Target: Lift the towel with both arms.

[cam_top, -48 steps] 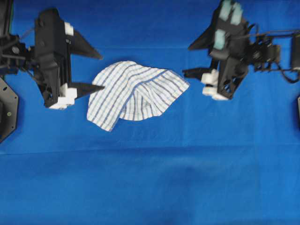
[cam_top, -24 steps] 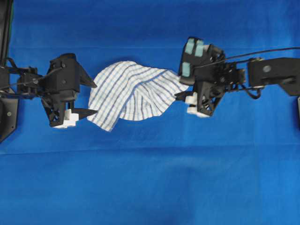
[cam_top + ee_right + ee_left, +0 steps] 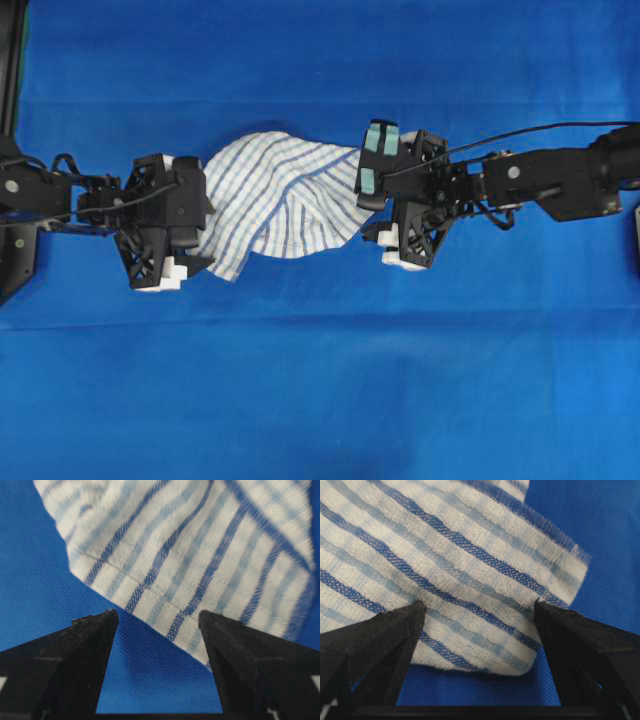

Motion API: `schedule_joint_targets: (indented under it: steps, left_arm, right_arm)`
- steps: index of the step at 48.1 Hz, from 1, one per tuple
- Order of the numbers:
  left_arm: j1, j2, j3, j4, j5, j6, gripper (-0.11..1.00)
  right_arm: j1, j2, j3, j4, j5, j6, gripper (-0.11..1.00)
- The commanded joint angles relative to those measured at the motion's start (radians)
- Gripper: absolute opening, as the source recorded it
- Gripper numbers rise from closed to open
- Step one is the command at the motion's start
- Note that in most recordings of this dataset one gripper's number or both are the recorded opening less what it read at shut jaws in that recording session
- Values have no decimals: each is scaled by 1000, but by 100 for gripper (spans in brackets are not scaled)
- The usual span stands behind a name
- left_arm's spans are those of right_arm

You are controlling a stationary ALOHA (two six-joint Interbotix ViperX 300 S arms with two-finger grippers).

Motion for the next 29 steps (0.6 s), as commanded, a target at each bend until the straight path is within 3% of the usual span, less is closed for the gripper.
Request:
schedule_joint_targets:
  steps: [1,9,14,18,26,29]
  left_arm:
    - [-5,15,-18,-3,-6,-2,91]
    - [-6,18,-25,-2,-2,2,89]
    - [-5,18,-29,-2,6,2,79]
    - [-5,18,-29,0,14,3,62]
    - [-5,11,-31,-2,34,3,17]
    - [-5,6,-34,0,40,3,6]
  right_arm:
    - [2,8,-26,2,-12,2,67]
    - [2,18,-32,2,-15,-2,67]
    - [2,18,-34,-2,-15,-14,64]
    - [2,17,-37,-3,-15,-18,53]
    - [0,15,-38,-5,-11,-20,7]
    - [0,12,-38,-5,-11,-18,3]
